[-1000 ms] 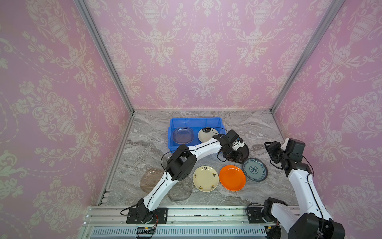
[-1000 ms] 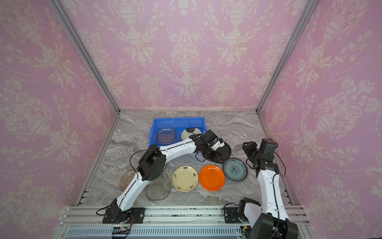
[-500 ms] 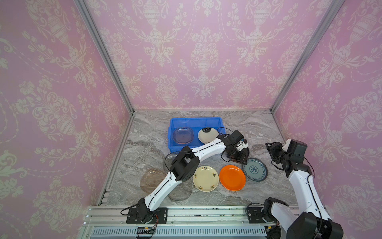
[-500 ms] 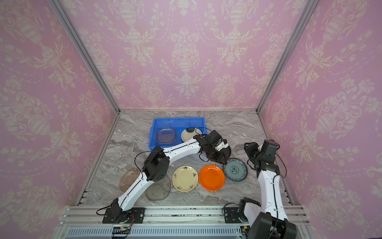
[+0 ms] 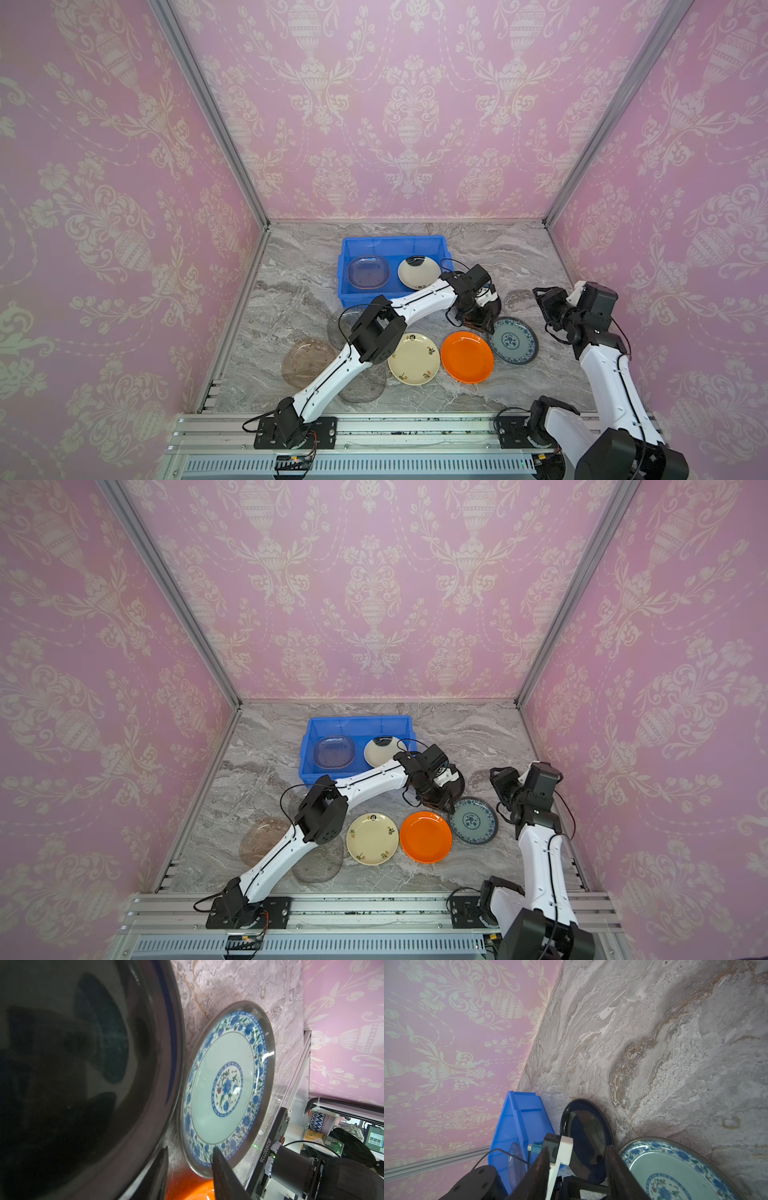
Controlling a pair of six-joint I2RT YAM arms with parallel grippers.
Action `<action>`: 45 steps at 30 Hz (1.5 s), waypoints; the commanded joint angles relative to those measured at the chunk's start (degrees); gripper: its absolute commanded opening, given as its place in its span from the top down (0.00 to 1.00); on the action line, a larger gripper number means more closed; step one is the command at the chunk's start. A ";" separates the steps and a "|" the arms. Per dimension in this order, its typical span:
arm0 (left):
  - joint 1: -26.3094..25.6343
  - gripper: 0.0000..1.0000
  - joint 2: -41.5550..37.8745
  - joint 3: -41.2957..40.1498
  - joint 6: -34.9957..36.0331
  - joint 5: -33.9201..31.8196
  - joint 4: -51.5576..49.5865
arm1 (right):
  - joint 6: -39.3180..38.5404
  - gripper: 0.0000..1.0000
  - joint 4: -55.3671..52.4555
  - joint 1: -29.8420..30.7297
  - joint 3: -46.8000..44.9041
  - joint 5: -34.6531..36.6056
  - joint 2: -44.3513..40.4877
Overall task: Place the plates into the plastic bin on the countertop
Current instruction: Pick up the plate from the middle-right of the table.
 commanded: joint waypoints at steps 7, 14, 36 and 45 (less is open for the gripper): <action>-0.93 0.66 4.24 6.58 0.58 -0.12 -4.98 | -1.71 0.53 1.76 -0.93 -1.02 -1.67 -0.53; -1.02 0.73 5.95 9.27 0.54 -1.00 -6.85 | -2.05 0.53 2.06 -1.22 -1.63 -2.03 -0.99; 0.15 1.00 4.71 13.22 0.07 0.02 -0.23 | -2.01 0.52 3.02 -1.41 0.13 -2.07 -0.54; 4.35 1.00 0.23 16.57 -3.95 6.07 5.32 | -6.00 0.52 -1.15 -1.71 15.91 -1.32 1.49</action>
